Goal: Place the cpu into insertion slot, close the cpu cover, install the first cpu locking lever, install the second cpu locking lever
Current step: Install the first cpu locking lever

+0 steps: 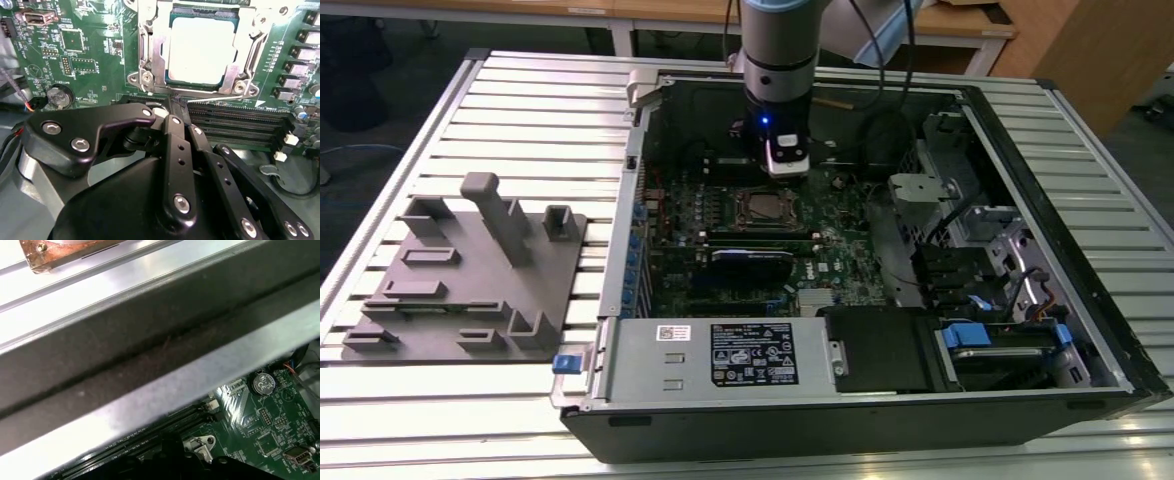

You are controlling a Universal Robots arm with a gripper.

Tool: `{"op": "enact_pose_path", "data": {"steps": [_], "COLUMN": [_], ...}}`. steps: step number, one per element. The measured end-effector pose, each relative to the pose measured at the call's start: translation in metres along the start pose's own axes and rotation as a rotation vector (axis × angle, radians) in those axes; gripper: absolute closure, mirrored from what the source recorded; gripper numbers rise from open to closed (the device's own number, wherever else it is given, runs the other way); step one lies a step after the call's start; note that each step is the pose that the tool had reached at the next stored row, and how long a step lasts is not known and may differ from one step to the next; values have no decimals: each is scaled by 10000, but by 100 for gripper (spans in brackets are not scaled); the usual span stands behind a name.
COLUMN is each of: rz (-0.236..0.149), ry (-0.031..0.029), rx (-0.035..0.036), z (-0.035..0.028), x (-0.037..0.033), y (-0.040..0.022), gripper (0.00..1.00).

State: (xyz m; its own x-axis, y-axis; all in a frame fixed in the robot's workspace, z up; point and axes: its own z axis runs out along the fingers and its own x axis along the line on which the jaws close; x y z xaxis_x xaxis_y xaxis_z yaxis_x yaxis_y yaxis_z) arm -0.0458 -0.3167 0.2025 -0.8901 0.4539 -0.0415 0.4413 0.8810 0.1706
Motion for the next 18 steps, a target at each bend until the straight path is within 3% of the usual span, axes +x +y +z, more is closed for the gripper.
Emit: {"op": "enact_pose_path", "data": {"steps": [4, 8, 14, 18], "rz": [-1, -2, 4, 9], "ry": [0, -3, 5, 12], "rx": [2, -5, -74, -163], "z": [-52, -55, -52, -43], "x": [-2, 0, 21, 32], "y": [9, 10, 12, 7], "gripper": [90, 90, 90, 90]}}
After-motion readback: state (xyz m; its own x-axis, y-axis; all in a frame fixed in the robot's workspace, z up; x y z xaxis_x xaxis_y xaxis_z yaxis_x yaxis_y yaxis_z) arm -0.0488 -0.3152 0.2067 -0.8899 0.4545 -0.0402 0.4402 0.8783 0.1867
